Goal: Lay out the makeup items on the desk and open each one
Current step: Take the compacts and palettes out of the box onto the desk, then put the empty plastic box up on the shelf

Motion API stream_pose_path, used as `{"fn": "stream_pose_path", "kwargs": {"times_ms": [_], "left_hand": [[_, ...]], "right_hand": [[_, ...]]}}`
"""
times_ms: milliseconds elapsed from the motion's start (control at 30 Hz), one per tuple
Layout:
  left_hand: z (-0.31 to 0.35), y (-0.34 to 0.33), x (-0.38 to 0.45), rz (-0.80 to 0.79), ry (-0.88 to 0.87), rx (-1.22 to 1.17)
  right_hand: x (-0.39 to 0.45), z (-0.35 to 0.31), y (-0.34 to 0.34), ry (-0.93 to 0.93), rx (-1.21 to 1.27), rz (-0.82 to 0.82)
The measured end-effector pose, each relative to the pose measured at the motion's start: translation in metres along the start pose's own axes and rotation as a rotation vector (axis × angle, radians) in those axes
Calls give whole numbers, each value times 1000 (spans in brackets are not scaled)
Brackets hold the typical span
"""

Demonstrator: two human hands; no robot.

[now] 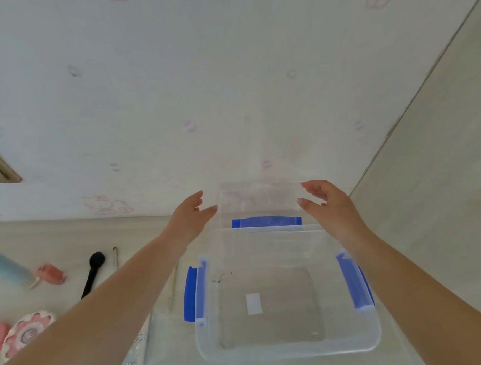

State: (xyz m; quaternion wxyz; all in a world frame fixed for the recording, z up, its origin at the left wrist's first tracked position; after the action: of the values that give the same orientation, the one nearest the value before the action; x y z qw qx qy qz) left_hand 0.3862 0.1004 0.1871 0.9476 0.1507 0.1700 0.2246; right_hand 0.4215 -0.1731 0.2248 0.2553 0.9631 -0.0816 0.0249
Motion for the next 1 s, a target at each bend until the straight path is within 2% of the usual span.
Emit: {"fn": "stream_pose_path", "kwargs": {"times_ms": [167, 333, 533, 667, 833, 1000], "left_hand": [[-13, -18, 12, -117, 124, 119], [-24, -28, 21, -120, 236, 130], [-35, -35, 25, -130, 343, 124], [-37, -35, 25, -132, 353, 117], [-27, -30, 23, -98, 249, 33], [-3, -12, 5, 90, -24, 69]], "right_hand": [[27, 44, -1, -126, -159, -67], [37, 67, -12, -238, -213, -132], [49, 76, -11, -337, -147, 8], [48, 78, -12, -426, -182, -76], [46, 69, 0, -389, -89, 20], [31, 46, 14, -329, 114, 68]]}}
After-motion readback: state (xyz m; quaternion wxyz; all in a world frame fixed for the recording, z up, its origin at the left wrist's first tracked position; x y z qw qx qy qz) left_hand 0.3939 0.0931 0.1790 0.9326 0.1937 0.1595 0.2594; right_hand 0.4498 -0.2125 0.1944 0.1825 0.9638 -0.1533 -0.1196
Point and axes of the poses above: each hand's wrist, its own x-axis towards the middle knuckle, its own y-axis out of the back of the hand, z = x × y, the point moved 4 cm from there along x, towards the middle knuckle, and after that the axes turned 14 degrees about z, right-handed, at the moved point
